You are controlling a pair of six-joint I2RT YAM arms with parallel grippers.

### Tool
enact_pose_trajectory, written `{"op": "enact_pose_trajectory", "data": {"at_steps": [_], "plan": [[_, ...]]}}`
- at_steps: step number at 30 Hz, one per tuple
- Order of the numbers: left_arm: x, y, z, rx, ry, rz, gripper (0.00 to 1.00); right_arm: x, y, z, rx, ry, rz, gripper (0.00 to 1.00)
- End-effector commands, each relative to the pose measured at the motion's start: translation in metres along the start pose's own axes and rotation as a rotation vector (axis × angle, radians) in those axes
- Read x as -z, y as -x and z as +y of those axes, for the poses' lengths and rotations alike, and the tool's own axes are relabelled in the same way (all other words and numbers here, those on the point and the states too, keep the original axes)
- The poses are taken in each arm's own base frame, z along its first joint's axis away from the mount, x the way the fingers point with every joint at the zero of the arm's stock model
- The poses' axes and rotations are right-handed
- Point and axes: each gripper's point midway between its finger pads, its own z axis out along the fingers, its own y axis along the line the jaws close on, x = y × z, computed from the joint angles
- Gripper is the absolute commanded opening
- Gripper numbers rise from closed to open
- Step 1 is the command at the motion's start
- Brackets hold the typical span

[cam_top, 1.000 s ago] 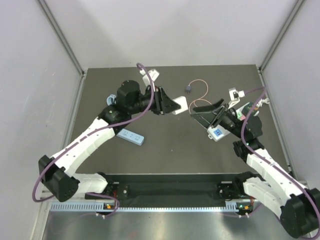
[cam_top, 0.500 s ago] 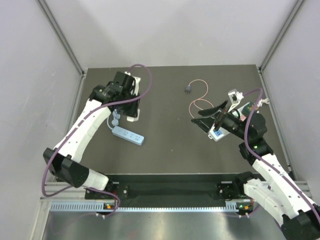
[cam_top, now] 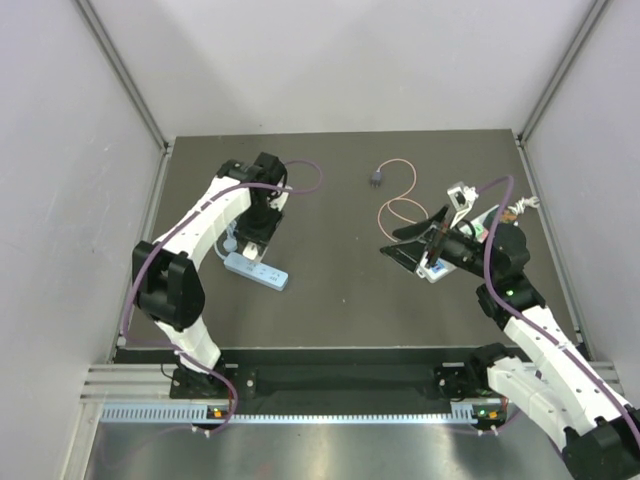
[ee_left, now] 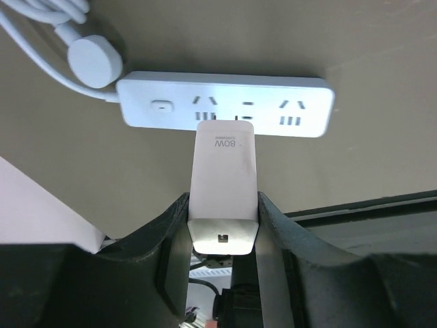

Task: Insert the plug

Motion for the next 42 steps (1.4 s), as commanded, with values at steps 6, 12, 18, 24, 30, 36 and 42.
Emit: {"op": "enact_pose_trajectory", "data": {"at_steps": [6, 12, 18, 24, 30, 36, 42], "plan": [[-0.016, -0.013, 0.034, 0.009, 0.085, 0.122, 0.0, 0.001, 0.003, 0.006, 0.045, 0.024, 0.02, 1.0], [-0.017, -0.029, 0.042, -0.001, 0.113, 0.175, 0.0, -0.001, 0.001, 0.003, 0.038, 0.021, 0.038, 1.0], [-0.018, -0.028, 0.025, -0.027, -0.025, 0.124, 0.0, -0.005, -0.004, -0.001, 0.015, 0.027, 0.062, 1.0], [-0.023, -0.032, 0.024, -0.038, -0.034, 0.154, 0.0, -0.004, -0.007, -0.002, 0.002, 0.024, 0.065, 1.0], [-0.029, -0.034, 0.024, -0.044, -0.036, 0.184, 0.0, -0.003, -0.007, -0.001, 0.003, 0.024, 0.066, 1.0], [-0.036, -0.039, 0.018, -0.038, -0.059, 0.217, 0.0, -0.002, -0.008, 0.0, 0.004, 0.027, 0.067, 1.0], [-0.041, -0.038, 0.015, -0.038, -0.079, 0.226, 0.0, -0.002, -0.009, 0.0, 0.006, 0.026, 0.068, 1.0]]}}
